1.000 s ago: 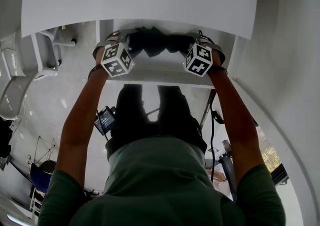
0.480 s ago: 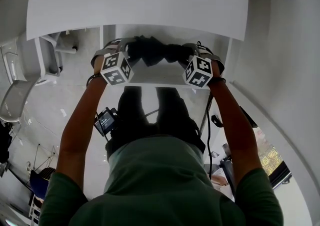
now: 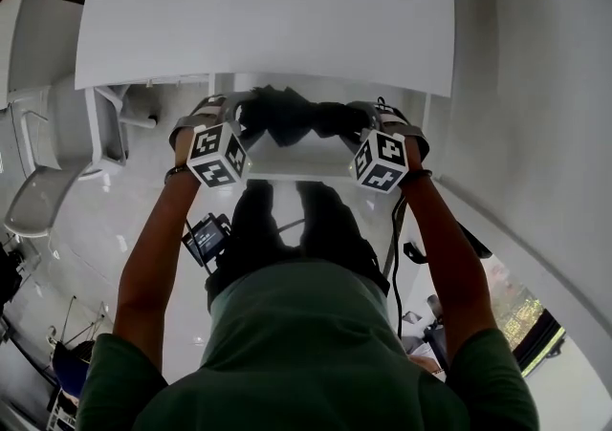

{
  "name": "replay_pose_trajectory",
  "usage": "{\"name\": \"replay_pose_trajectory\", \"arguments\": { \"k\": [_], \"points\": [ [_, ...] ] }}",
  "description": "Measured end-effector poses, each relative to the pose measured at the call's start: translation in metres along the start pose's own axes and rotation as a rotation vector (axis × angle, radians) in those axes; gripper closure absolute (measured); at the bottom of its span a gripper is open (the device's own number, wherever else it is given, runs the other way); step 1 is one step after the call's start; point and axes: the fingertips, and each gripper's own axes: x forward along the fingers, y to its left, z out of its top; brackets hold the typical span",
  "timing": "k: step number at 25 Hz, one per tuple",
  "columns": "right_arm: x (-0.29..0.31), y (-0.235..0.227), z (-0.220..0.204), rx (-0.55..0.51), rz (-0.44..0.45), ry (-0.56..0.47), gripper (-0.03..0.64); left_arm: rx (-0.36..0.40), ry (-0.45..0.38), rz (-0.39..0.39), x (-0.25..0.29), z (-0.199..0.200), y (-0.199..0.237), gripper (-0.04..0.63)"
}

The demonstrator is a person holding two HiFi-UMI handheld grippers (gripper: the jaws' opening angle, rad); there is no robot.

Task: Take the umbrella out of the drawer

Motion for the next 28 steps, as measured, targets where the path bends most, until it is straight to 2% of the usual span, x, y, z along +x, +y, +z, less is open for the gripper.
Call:
{"name": "replay_pose_trajectory", "arguments": {
  "k": [15,28],
  "points": [
    [-0.089,-0.053,0.068,-0.110,-0.165,-0.045,0.393,0.064,-0.028,0.185,-0.104,0.036,0.050,0.350],
    [-0.113,-0.123,0.136,-0.203,-0.248,-0.067,0.393,0.067,-0.028,0.314,-0.164,0.028,0.122,0.348]
  ]
}}
